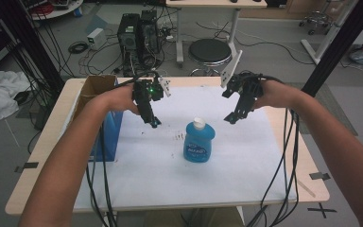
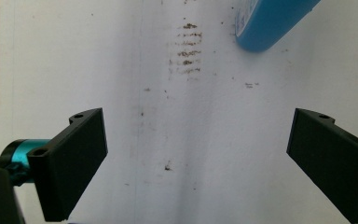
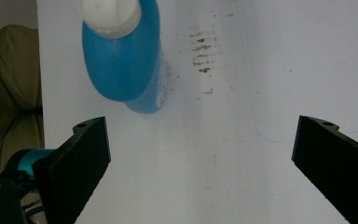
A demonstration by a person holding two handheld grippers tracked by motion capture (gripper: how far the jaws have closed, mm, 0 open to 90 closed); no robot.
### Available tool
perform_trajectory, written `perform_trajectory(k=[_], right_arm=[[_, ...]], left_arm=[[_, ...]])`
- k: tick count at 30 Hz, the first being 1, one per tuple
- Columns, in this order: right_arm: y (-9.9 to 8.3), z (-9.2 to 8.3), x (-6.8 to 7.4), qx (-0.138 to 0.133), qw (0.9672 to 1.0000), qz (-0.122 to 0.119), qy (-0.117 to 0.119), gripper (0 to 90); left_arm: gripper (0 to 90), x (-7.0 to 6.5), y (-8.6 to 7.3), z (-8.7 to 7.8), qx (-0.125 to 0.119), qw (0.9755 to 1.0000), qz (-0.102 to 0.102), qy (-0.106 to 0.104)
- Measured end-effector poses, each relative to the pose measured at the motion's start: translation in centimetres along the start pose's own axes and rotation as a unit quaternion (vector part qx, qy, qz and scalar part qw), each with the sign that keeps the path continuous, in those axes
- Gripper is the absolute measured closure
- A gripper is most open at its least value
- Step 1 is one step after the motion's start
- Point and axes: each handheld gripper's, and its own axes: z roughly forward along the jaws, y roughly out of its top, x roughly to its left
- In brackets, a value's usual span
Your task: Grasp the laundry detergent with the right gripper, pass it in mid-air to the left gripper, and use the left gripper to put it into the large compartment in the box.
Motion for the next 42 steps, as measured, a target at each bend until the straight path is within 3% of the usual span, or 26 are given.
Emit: perform_trajectory(k=[6,21,28,30,35,42], right_arm=[[-1.3,1.2,1.1,-0.011,0.9999,0.006,0.004,3.2],[-3.7,3.7,3.7,-0.091,0.9956,0.021,0.006,3.2],[-4.8,4.8,3.9,-0.128,0.9909,0.042,0.001,3.2],[-5.3,5.4,4.2,-0.146,0.9882,0.047,0.000,3.3],[-6.1,6.7,4.4,-0.164,0.9848,0.059,-0.001,3.2],[-6.3,8.0,4.7,-0.180,0.9819,0.059,0.004,3.2]], left_arm=[[4.9,-0.3,0.3,0.2,-0.002,0.9999,0.009,-0.005],[5.0,-0.6,0.0,0.4,-0.003,0.9999,0.015,-0.004],[5.0,-0.8,-0.2,0.3,-0.004,0.9999,0.014,-0.001],[4.9,-0.8,-0.3,0.3,-0.005,0.9999,0.012,0.000],[4.9,-0.8,-0.4,0.4,-0.006,0.9999,0.009,-0.001],[4.9,-0.9,-0.6,0.3,-0.007,1.0000,0.006,0.000]])
